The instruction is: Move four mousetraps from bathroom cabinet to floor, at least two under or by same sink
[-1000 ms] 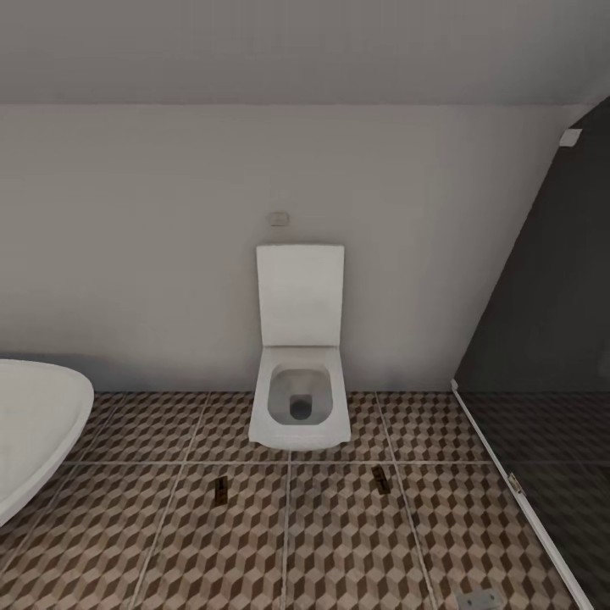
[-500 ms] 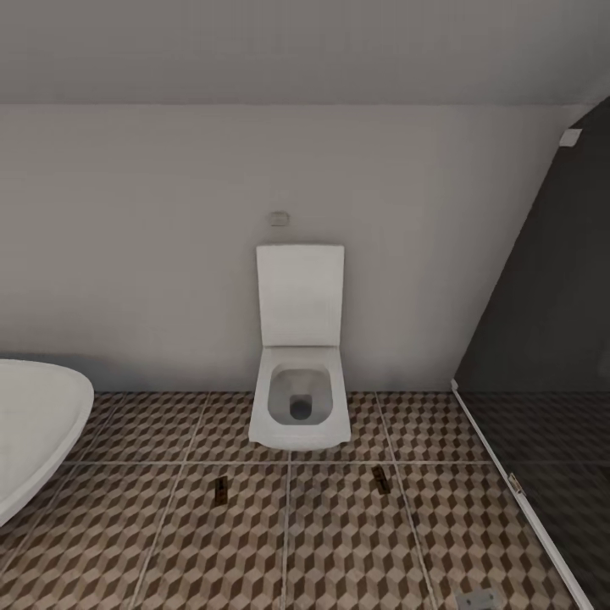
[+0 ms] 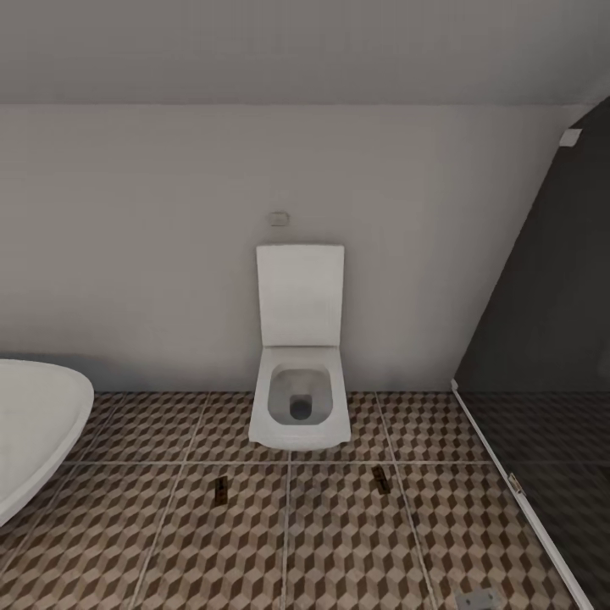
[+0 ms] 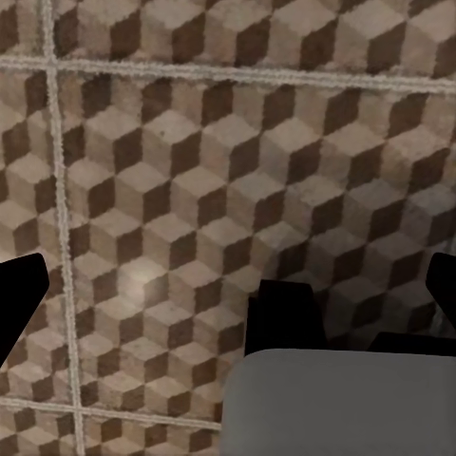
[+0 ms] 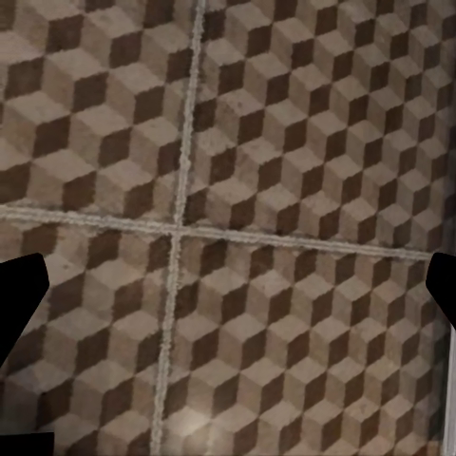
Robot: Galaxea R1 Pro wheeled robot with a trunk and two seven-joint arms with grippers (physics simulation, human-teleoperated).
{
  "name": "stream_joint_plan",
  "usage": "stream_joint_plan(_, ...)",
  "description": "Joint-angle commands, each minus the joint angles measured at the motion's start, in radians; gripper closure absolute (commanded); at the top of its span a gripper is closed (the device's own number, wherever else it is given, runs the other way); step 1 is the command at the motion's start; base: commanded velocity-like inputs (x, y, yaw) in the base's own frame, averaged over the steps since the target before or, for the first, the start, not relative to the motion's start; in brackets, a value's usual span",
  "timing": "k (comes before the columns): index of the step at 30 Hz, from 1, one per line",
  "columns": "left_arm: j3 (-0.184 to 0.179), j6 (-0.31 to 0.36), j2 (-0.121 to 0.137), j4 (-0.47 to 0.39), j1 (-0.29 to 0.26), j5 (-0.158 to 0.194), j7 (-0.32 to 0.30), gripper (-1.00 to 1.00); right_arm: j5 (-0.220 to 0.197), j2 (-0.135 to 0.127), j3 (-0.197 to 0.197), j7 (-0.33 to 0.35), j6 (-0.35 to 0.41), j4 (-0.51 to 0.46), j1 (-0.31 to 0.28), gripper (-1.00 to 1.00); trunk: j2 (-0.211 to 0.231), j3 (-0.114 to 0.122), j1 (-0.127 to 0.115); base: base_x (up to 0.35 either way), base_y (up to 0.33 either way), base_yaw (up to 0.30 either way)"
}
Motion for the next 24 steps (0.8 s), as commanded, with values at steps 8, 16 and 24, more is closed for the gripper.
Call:
stream_joint_plan(8,-0.008,0.002,0.000,0.001,-0.001,0.009,0.000,-1.00,-0.009,0.000,0.008,-0.002,-0.002,-0.001,0.000,-1.00,0.000,0.000,0.000,0.000,0.000,-0.034)
stream_joint_plan(16,-0.008,0.002,0.000,0.001,-0.001,0.009,0.000,-1.00,-0.009,0.000,0.008,-0.002,-0.003,-0.001,0.000,-1.00,0.000,0.007,0.000,0.000,0.000,-0.171)
stream_joint_plan(24,-0.008,0.002,0.000,0.001,-0.001,0.009,0.000,-1.00,-0.009,0.000,0.008,-0.002,-0.003,-0.001,0.000,-1.00,0.000,0.008,0.000,0.000,0.000,-0.028)
